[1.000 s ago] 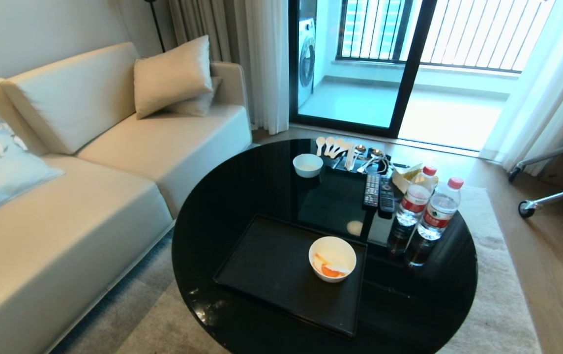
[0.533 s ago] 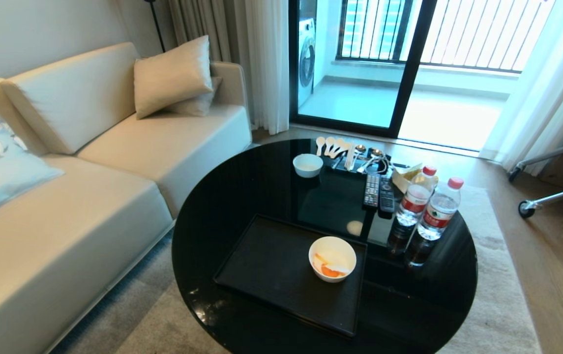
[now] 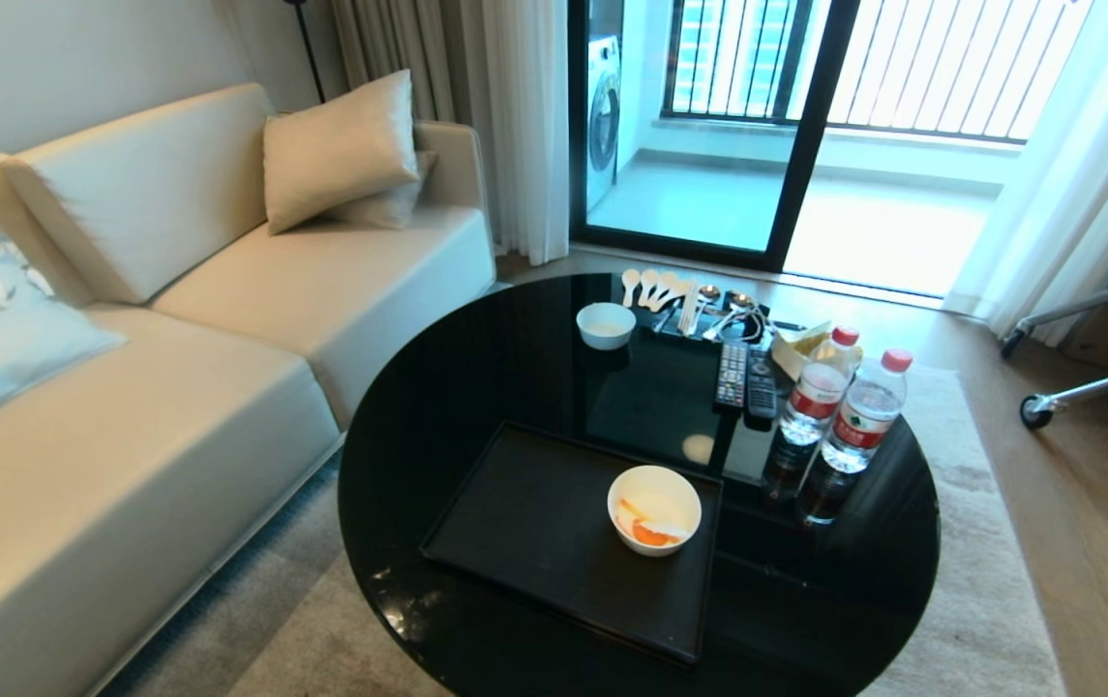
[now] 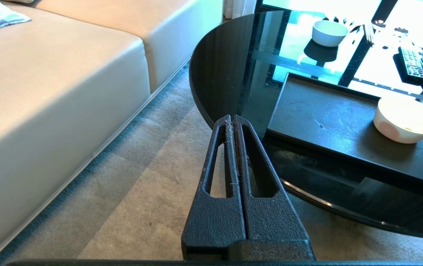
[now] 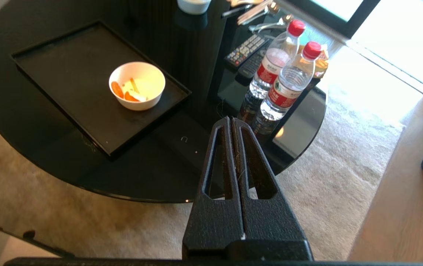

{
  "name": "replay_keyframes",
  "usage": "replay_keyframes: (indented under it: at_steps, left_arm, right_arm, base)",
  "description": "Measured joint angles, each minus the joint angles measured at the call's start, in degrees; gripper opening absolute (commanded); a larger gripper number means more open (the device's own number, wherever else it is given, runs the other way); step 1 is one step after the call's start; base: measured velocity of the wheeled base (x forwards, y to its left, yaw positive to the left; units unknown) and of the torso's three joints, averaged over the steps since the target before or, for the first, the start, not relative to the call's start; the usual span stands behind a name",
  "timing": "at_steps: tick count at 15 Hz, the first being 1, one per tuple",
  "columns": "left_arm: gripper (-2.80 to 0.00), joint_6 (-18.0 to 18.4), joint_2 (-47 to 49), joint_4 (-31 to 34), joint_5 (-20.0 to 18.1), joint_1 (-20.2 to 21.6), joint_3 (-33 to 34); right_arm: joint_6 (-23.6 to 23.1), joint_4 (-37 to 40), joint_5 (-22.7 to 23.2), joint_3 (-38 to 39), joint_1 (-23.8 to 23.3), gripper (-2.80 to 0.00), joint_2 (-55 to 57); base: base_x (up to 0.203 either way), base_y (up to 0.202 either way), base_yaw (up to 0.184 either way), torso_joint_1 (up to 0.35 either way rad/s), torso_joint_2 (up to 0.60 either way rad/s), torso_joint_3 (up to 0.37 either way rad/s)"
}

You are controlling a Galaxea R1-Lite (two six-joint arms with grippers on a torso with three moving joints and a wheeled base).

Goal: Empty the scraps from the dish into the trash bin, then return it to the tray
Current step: Pick up the bowl with leftover food

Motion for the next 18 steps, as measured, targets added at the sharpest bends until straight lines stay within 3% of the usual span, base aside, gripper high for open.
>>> replay_keyframes:
  at_steps: [3,6,9,11,13,18]
  left_arm:
    - [-2.80,0.01,0.00,-0.02,0.02,0.00,0.00]
    - [-2.80,-0.01,0.00,-0.01,0.02,0.00,0.00]
    - [-2.80,-0.01,0.00,-0.02,0.01,0.00,0.00]
    - [-2.80,0.01,0.00,-0.02,0.00,0.00,0.00]
    - [-2.80,-0.01,0.00,-0.02,0.00,0.00,0.00]
    - [-2.80,0.02,0.00,-0.02,0.00,0.00,0.00]
  right_arm:
    - [-3.17,-0.06,0.52,-6.99,3.80,-2.80,15.58]
    - [-4.22,0.59,0.65,-13.57,12.57,-2.80,30.31]
    - [-4.34,0.96,0.00,-18.41,20.43,-2.80,43.61]
    - [-2.56,1.05,-3.03,-22.05,23.93,-2.80,51.60]
    - [3.12,1.22,-8.35,-27.02,27.75,-2.80,58.67]
    - [27.06,9.89,-24.63,-44.75,37.82,-2.80,75.99]
  base:
    - [0.000,0.000,0.000,0.000,0.00,0.000]
    - [0.000,0.000,0.000,0.000,0.00,0.000]
    - [0.000,0.000,0.000,0.000,0.00,0.000]
    - [0.000,0.000,0.000,0.000,0.00,0.000]
    - [0.000,0.000,0.000,0.000,0.00,0.000]
    - [0.000,0.000,0.000,0.000,0.00,0.000]
